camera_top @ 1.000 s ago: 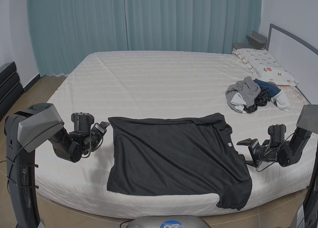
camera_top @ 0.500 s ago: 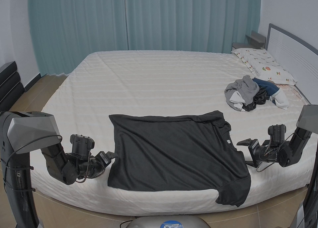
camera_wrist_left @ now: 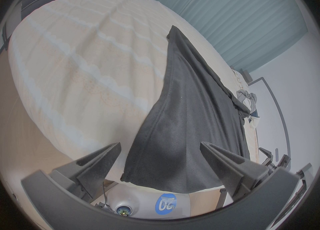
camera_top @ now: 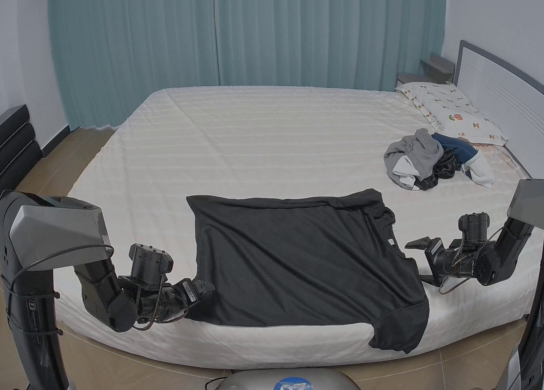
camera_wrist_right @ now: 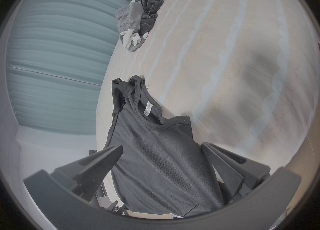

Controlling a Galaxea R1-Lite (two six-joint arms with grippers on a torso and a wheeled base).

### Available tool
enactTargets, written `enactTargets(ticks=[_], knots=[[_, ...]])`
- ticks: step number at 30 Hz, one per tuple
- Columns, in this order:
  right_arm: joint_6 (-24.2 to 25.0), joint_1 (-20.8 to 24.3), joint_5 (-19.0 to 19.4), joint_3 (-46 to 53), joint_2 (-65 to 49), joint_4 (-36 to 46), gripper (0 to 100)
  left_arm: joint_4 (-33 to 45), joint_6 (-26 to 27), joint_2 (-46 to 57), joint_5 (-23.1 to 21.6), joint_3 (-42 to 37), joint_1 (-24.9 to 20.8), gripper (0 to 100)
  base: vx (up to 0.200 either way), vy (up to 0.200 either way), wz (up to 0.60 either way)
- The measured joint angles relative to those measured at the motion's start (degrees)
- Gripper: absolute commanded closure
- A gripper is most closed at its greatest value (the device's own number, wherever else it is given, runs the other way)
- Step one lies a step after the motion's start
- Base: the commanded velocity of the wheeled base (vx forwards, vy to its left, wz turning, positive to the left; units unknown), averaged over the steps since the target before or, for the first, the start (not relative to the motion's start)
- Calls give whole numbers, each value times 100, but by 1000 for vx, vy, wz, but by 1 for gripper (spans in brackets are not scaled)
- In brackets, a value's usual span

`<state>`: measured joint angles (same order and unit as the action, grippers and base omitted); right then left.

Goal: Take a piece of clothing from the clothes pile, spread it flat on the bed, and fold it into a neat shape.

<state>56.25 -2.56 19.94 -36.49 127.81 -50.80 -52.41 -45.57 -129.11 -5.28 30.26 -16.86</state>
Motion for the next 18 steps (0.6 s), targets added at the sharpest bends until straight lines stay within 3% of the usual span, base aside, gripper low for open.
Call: enactTargets(ticks=[3,4,18], knots=[[0,0,0,0,0,0,0,0,5,0,4,-5,-23,0,0,0,0],[0,0,-2,0,0,0,0,2,6,0,9,-7,-33,100,0,0,0],[0,0,-2,0,0,-5,0,76,497,39,490,-165,-171,100,0,0,0]])
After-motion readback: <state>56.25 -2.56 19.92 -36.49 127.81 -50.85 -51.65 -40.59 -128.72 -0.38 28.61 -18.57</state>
